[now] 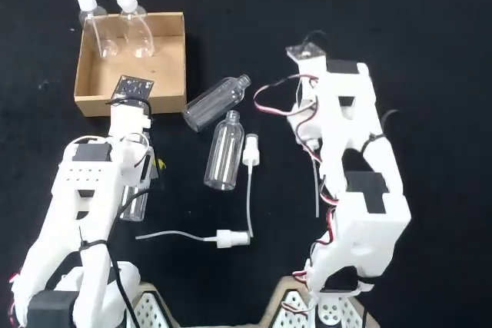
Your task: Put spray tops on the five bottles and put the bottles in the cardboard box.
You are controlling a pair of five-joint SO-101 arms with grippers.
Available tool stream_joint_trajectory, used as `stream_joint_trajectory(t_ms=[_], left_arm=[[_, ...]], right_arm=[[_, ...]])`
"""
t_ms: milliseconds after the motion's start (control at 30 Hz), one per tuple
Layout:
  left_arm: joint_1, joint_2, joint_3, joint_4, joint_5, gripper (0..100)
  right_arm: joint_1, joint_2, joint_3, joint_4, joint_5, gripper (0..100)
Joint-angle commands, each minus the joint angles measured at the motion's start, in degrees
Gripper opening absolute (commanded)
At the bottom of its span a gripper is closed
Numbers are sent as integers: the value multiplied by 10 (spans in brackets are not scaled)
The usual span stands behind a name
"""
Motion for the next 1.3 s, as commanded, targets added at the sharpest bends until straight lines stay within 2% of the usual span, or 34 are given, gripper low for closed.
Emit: stream_joint_trajectory(t_ms=[0,233,467,600,733,1000,1067,1167,1267], left_arm=[[-3,-16,-7,-7,3,98],[-5,-16,-7,-7,3,98],[-5,-16,-7,-7,-15,98],[-5,-16,-6,-7,-15,98],[-5,-16,-5,-7,-15,98],[-2,-16,-4,-7,-15,98],[-2,-16,-4,-7,-15,98],[-1,-16,-3,-6,-14,98],[2,-16,-3,-6,-13,98]], right_arm=[[-19,-45,22,-47,-27,220],[-19,-40,36,-98,-63,215],[-32,-39,39,-98,-127,215],[-18,-39,54,-124,-129,214],[-4,-39,80,-156,-124,157],[2,-41,87,-156,-100,139],[4,-46,82,-154,-100,109],[4,-67,62,-128,-100,57],[4,-111,28,-73,-104,54]])
